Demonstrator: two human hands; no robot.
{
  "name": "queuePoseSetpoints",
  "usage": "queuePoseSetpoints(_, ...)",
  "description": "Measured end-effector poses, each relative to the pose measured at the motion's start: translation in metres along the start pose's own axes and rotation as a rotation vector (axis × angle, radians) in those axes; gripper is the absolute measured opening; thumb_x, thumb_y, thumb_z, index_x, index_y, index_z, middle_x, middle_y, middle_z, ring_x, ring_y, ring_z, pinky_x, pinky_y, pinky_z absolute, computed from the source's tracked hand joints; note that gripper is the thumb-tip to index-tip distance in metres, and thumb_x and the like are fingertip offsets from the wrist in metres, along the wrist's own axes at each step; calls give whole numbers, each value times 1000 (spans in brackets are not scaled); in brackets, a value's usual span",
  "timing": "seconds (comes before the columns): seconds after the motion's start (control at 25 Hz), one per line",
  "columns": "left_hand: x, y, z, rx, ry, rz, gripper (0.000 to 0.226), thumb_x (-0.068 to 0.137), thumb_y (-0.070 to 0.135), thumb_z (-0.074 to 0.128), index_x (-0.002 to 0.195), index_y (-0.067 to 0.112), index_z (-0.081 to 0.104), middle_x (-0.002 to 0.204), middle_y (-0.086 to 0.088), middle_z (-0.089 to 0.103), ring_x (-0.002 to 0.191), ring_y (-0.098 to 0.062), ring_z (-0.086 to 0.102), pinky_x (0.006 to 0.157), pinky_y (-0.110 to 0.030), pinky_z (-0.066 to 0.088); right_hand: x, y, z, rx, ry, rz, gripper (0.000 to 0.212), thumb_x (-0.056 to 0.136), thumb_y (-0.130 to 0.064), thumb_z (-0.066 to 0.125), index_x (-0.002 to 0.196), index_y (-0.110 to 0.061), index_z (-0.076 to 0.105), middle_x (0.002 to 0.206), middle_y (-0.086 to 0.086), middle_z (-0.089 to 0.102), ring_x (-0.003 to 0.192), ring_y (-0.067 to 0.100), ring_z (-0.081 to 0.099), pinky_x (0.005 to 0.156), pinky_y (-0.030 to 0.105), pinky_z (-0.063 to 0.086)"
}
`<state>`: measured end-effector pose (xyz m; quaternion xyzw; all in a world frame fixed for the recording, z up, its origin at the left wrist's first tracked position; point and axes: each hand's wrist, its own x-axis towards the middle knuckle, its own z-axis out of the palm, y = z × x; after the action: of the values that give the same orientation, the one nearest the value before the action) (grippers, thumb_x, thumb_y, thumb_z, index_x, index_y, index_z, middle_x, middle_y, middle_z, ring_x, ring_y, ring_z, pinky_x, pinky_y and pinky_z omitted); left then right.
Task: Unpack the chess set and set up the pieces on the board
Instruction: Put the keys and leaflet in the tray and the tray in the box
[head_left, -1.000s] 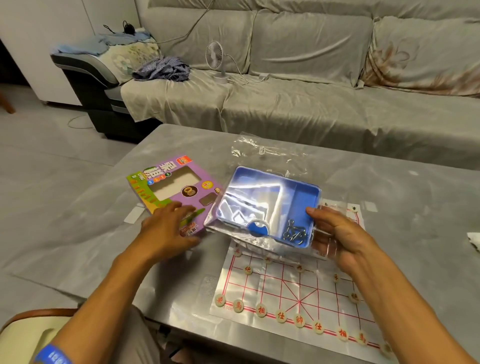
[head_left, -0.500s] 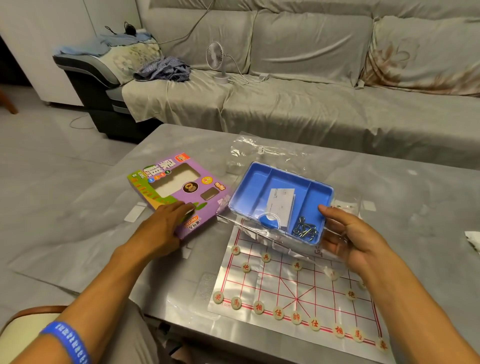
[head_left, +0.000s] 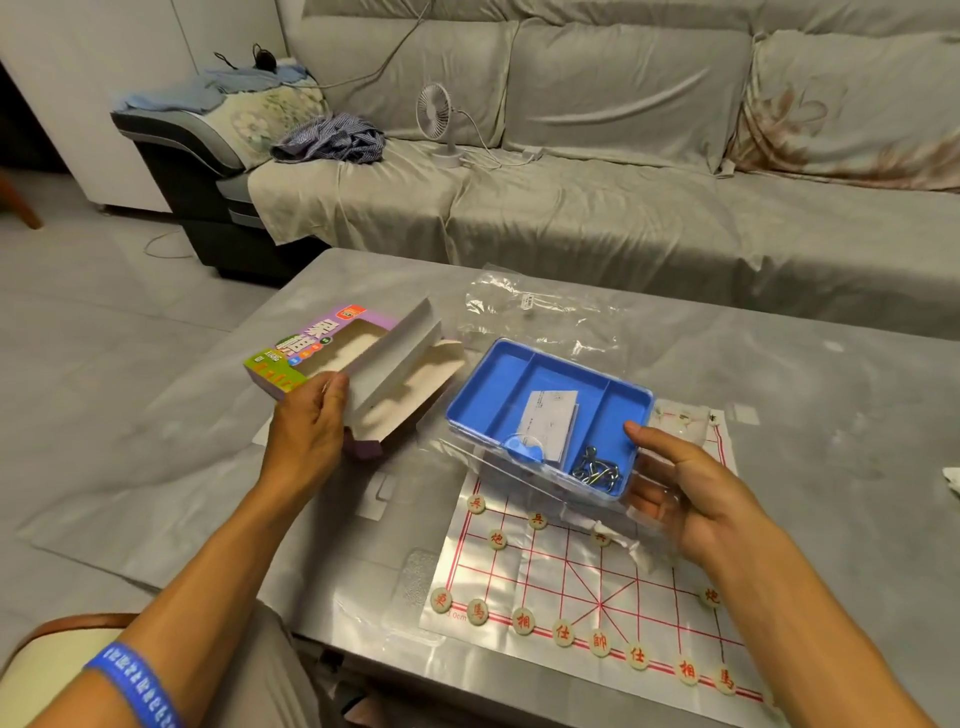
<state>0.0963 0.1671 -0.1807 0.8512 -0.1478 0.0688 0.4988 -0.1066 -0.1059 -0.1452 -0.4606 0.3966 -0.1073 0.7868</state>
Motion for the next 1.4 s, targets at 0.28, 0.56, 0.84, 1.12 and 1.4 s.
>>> queuePoseSetpoints(0.28, -6, 8, -3, -21, 45, 249, 29, 84, 0, 39, 82, 18, 61, 94, -4, 61, 82, -21, 57, 60, -32, 52, -11, 7, 28, -18, -71, 19, 29, 77, -17, 75, 103, -12, 61, 90, 13, 74, 80, 29, 73, 72, 43, 58)
queuePoseSetpoints(0.56, -10, 11, 1, 47, -58, 220, 41, 81, 12, 73, 121, 19, 64, 122, 0, 56, 103, -12, 53, 73, -2, 42, -13, 1, 33, -41, -131, -28, 28, 78, -17, 73, 103, -11, 62, 91, 13, 74, 81, 28, 73, 69, 41, 59)
queuePoseSetpoints(0.84, -11, 16, -15, 4, -312, 109, 81, 77, 8, 75, 142, 31, 33, 135, 16, 30, 110, -4, 39, 72, 0, 40, -5, 1, 37, -112, -110, 41, 30, 78, -16, 74, 104, -9, 62, 91, 15, 74, 78, 29, 73, 62, 37, 61)
queuePoseSetpoints(1.12, -14, 15, -19, 95, -408, 161, 86, 80, 1, 70, 142, 38, 24, 136, 20, 28, 119, 0, 32, 96, -11, 34, 5, -2, 40, -146, -25, 68, 30, 76, -15, 77, 101, -9, 63, 88, 16, 74, 76, 29, 72, 72, 40, 59)
queuePoseSetpoints(1.4, -14, 12, -16, 149, -392, 213, 89, 77, 8, 74, 146, 35, 25, 139, 18, 29, 124, -4, 30, 97, -24, 36, 8, -5, 55, -95, 55, 10, 19, 77, -8, 75, 93, -7, 65, 74, 14, 72, 51, 24, 69, 42, 29, 54)
